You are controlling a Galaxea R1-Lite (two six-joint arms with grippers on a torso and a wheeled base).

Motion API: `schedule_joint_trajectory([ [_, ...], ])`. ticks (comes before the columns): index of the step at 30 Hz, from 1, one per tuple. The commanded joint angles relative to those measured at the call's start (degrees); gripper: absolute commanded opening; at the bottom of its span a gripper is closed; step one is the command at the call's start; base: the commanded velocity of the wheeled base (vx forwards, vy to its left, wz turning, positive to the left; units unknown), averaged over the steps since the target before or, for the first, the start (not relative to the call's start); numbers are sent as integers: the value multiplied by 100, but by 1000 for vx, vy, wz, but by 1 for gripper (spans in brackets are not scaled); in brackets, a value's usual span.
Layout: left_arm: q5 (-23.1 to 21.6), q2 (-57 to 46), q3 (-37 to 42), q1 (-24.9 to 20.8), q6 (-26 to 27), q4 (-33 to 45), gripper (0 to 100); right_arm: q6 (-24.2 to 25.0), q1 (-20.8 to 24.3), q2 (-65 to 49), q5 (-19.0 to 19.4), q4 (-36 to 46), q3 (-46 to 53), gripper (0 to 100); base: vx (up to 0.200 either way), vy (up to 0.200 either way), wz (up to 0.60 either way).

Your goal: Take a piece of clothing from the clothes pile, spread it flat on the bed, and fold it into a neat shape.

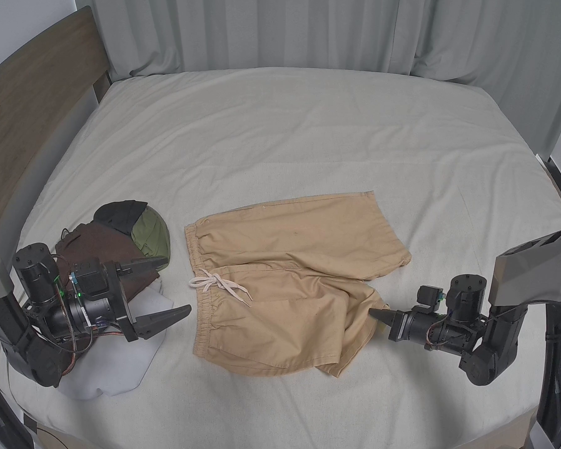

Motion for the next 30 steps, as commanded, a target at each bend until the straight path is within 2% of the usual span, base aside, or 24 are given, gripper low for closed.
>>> schedule_joint_trajectory([
  [1,-1,-4,-6,1,1,-4,100,-188,-129,-39,1,-4,-6,0,0,0,0],
  [5,-1,-4,-6,1,1,-4,100,-425,-252,-30,1,-4,-32,0,0,0,0],
  [14,-1,-4,30,1,1,-4,100,-443,-147,31,1,5,99,0,0,0,0],
  [15,-1,-4,21,1,1,5,100,-434,-138,31,1,5,108,100,0,0,0],
  [21,8,5,30,1,1,-4,100,-320,-129,75,10,14,117,100,0,0,0],
  [28,8,5,30,1,1,-4,100,172,-138,172,-34,22,108,100,0,0,0],
  [30,8,5,38,1,1,-4,100,234,-155,181,-166,31,91,100,0,0,0],
])
